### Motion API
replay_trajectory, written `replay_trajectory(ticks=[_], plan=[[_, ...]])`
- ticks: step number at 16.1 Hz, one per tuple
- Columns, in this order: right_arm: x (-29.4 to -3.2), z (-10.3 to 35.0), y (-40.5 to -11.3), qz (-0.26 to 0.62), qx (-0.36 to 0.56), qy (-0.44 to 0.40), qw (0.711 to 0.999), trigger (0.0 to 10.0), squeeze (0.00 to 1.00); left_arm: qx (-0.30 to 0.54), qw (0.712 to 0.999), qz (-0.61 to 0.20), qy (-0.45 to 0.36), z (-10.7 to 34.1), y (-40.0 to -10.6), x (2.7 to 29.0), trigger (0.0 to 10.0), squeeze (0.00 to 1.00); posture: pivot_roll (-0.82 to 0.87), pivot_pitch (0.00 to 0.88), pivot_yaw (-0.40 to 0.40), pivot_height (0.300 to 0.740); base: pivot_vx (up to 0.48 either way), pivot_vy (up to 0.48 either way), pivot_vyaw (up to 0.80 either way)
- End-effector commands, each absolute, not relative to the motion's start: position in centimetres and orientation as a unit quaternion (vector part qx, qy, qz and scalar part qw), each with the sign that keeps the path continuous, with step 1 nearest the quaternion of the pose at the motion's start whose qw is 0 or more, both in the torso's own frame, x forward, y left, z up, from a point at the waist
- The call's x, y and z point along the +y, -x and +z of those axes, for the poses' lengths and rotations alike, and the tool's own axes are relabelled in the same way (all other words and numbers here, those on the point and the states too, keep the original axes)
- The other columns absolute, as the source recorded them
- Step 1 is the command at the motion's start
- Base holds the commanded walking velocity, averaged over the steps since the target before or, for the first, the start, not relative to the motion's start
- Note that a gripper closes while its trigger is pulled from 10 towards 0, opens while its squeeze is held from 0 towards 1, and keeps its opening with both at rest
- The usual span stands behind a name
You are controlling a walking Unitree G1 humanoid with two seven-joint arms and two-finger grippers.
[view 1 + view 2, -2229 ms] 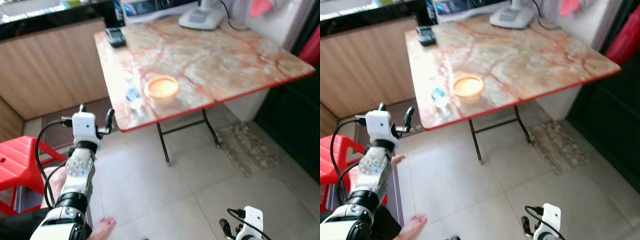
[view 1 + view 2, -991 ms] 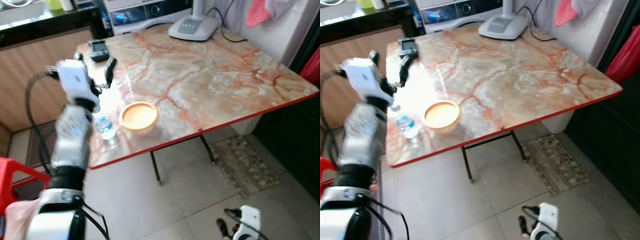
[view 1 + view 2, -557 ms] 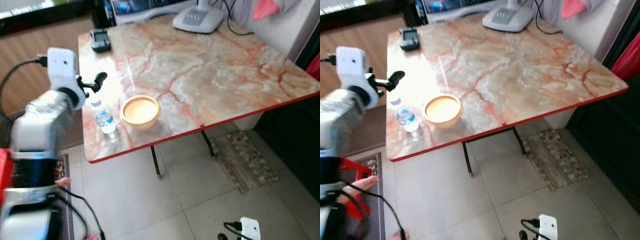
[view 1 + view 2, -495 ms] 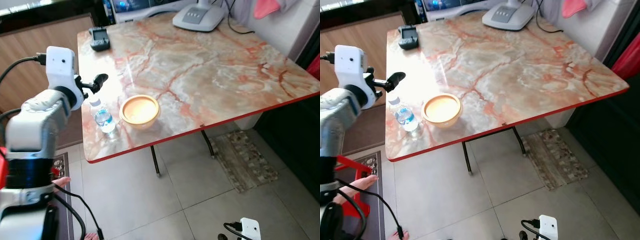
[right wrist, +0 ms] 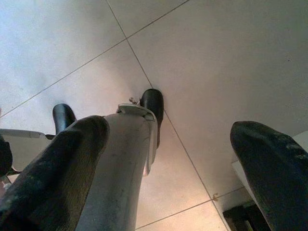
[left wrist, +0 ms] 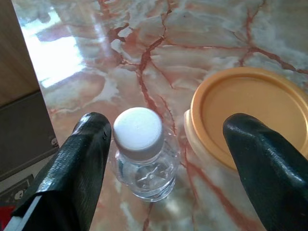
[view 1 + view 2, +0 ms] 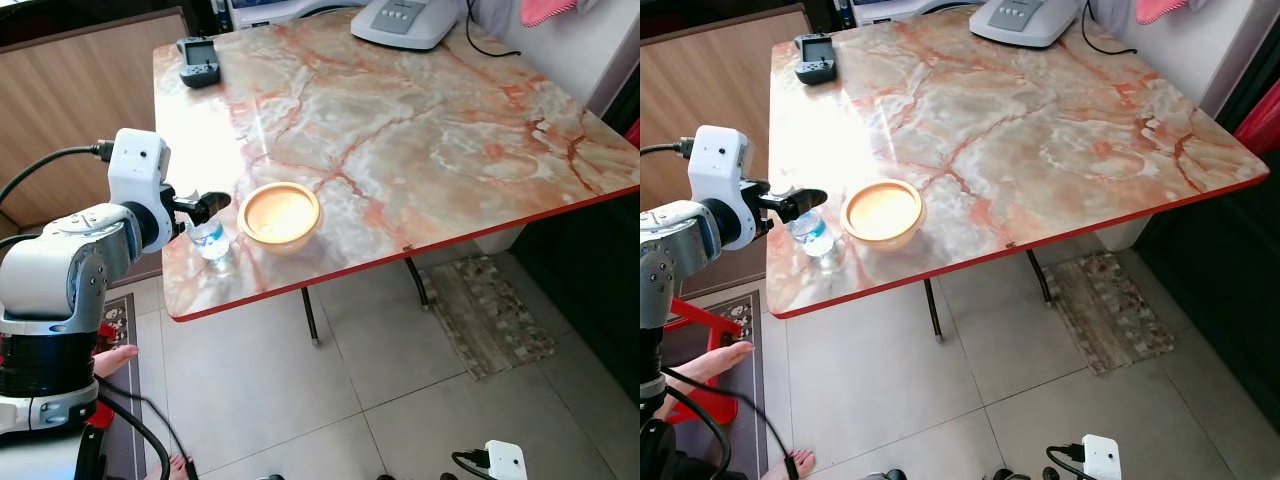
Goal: Restocking fridge
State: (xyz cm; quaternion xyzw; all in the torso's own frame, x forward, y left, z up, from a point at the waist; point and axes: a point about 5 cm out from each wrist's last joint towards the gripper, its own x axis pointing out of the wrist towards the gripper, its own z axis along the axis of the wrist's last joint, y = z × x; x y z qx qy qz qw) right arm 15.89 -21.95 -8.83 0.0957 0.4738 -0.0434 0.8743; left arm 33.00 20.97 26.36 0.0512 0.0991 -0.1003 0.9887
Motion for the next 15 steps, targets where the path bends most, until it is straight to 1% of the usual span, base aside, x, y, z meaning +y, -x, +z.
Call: replay_trajectory(ticks=[1, 7, 10, 15], plan=[[-21.9, -9.2, -15.0, -0.042, 0.485, -0.094, 0.868, 10.0, 0.0, 0.096, 0.989, -0.097, -0.058, 26.9, -32.9, 20.9, 10.0, 0.0, 0.12, 0.2, 0.021, 0.74, 0.0, 0.0, 0.0], [-22.2, -9.2, -14.9, -0.043, 0.487, -0.089, 0.868, 10.0, 0.0, 0.097, 0.99, -0.083, -0.065, 27.1, -33.1, 21.4, 10.0, 0.0, 0.12, 0.19, 0.015, 0.74, 0.0, 0.0, 0.0], [-22.5, -9.1, -14.9, -0.042, 0.486, -0.088, 0.868, 10.0, 0.0, 0.1, 0.99, -0.075, -0.062, 26.7, -33.2, 21.7, 10.0, 0.0, 0.11, 0.207, 0.003, 0.74, 0.0, 0.0, 0.0], [-23.0, -9.0, -14.9, -0.043, 0.486, -0.082, 0.869, 10.0, 0.0, 0.092, 0.993, -0.039, -0.056, 26.6, -33.3, 23.0, 10.0, 0.0, 0.1, 0.219, -0.012, 0.74, 0.0, 0.0, 0.0]])
